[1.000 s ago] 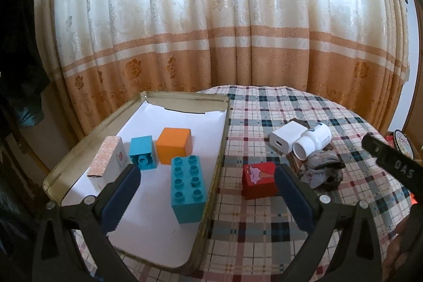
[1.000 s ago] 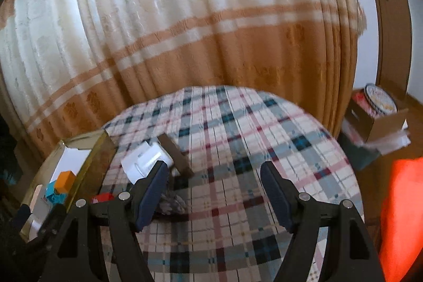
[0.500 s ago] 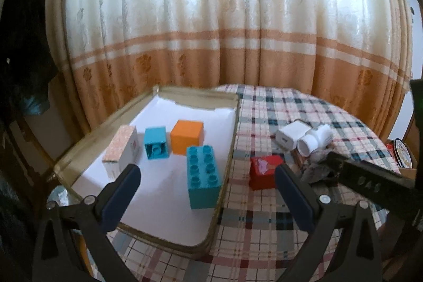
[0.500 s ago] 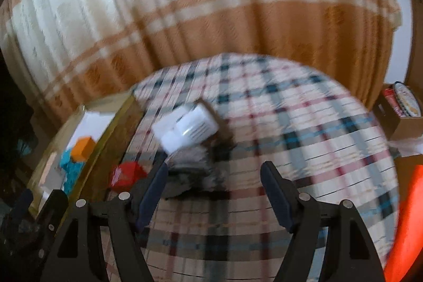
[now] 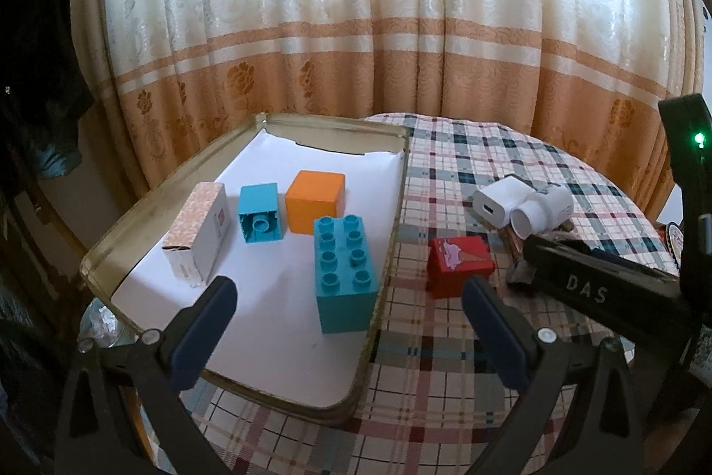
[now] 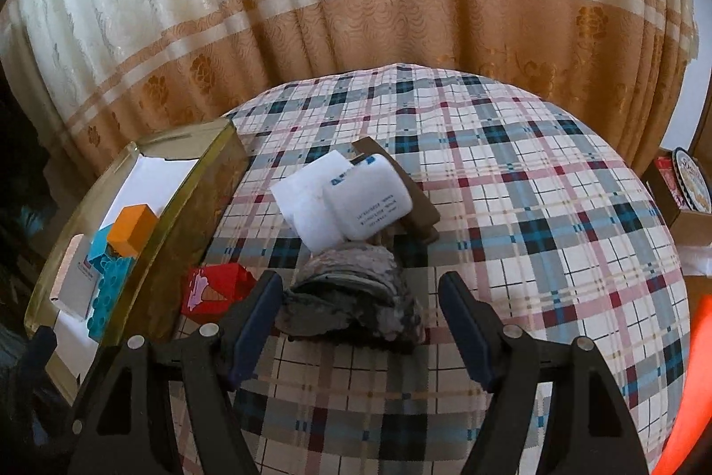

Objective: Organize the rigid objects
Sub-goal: 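Move the right tool toward the grey cloth beside the white cylinders, then grasp the grey cloth with the right tool while the left tool grasps the red ice-cream block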

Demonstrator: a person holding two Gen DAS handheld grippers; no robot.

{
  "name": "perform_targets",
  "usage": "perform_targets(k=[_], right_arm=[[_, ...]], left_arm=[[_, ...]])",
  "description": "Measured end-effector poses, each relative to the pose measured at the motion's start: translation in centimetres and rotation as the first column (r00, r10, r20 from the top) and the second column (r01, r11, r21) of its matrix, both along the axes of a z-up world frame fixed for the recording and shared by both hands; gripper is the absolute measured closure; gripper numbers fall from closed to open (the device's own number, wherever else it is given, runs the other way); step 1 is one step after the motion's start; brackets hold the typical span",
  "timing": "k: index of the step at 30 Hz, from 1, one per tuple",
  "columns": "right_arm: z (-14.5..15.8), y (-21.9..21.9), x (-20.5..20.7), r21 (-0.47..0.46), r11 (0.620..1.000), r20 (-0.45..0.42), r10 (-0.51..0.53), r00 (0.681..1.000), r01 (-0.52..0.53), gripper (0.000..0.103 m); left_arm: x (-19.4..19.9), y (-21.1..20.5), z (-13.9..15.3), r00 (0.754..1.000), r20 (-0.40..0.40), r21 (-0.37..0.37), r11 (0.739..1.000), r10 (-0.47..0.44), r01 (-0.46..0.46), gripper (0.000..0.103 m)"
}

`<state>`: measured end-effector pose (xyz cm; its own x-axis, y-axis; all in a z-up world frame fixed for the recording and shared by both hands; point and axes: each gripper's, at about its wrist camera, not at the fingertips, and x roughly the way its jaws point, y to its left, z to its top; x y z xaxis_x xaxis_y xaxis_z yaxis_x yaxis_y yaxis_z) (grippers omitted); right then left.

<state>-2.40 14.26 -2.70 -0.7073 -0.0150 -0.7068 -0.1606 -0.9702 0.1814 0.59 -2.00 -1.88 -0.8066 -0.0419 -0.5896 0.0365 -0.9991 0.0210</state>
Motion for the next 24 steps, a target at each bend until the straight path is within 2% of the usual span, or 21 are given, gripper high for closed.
perform_targets(k=[6, 16, 19, 24], right_arm=[[-1.3, -0.4, -1.3, -0.054, 0.998, 0.070, 0.046, 0.997, -0.042, 0.028], [-1.4, 0.5, -0.6, -0.080, 0.996, 0.067, 0.050, 0.997, -0.044, 0.030], [-1.1, 2.0, 0.8, -0.089, 0.996, 0.037, 0.002, 0.999, 0.002, 0.030], [0.3, 4.7, 2.9, -0.117, 0.989, -0.078, -0.102, 0.992, 0.093, 0.032]], left_arm=[[-0.4, -0.7, -0.3, 0.999, 0.025, 0.020, 1.000, 0.022, -0.023, 0.001], [-0.5, -0.8, -0.5, 0.999, 0.039, 0.027, 1.000, 0.013, -0.014, 0.001], [-0.4, -0.2, -0.4, 0.999, 0.033, 0.000, 1.000, -0.003, 0.003, 0.001], [-0.1, 2.7, 0.4, 0.997, -0.019, -0.085, 0.994, -0.075, 0.073, 0.001]])
